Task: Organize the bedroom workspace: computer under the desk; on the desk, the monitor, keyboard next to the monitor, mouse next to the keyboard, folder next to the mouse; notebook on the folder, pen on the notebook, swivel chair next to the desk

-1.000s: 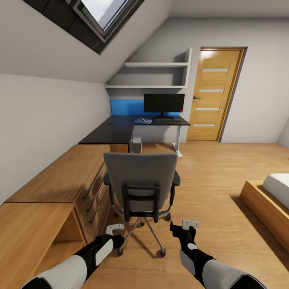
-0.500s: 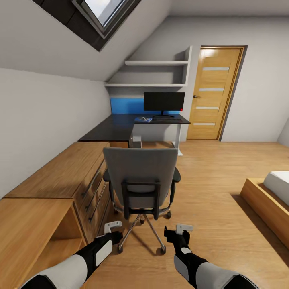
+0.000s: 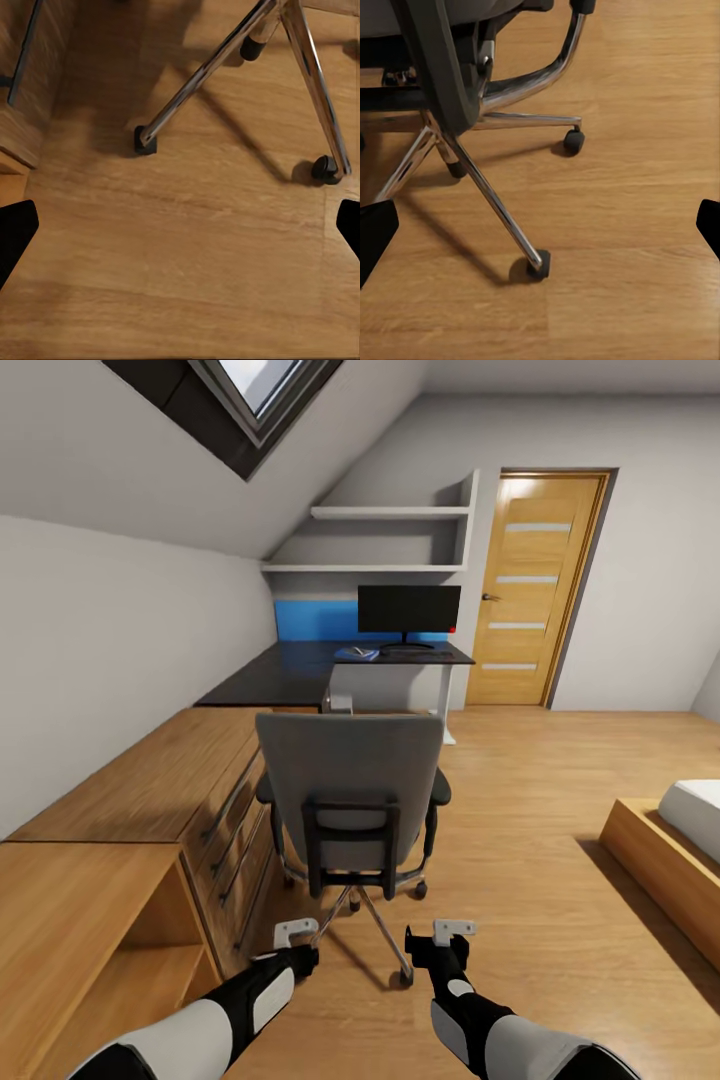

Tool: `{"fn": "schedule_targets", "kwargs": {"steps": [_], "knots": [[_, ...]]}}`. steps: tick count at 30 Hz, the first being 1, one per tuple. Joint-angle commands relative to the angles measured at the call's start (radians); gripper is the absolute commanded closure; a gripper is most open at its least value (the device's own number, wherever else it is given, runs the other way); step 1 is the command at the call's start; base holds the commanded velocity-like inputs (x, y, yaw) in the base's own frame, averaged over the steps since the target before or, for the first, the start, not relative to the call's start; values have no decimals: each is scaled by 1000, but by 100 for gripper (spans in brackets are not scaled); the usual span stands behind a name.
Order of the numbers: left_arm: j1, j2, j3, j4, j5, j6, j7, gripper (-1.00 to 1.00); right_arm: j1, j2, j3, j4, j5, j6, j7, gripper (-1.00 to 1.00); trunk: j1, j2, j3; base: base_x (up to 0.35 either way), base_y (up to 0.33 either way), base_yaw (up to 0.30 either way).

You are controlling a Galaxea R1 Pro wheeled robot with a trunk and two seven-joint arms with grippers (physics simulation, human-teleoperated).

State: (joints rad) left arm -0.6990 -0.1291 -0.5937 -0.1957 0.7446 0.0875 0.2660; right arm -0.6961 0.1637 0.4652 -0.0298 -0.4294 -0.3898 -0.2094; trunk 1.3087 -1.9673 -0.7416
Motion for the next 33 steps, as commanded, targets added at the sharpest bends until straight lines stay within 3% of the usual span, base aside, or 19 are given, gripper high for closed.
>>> {"fn": "schedule_targets", "kwargs": {"steps": [1, 6, 30, 33], "knots": [[-1, -3, -28, 0, 6, 4, 7, -100, -1, 0, 9, 1, -7, -3, -4, -100, 4, -8, -4, 0, 0, 0], [-1, -11, -85, 4, 8, -29, 8, -100, 0, -1, 9, 1, -6, -16, -4, -100, 23, -43, -20, 0, 0, 0], [-1, -10, -91, 4, 10, -45, 9, -100, 0, -1, 9, 0, -6, -26, -4, -100, 115, -211, -95, 0, 0, 0], [-1, -7, -89, 4, 12, -47, 10, -100, 0, -1, 9, 0, -6, -27, -5, -100, 115, -211, -95, 0, 0, 0]]}}
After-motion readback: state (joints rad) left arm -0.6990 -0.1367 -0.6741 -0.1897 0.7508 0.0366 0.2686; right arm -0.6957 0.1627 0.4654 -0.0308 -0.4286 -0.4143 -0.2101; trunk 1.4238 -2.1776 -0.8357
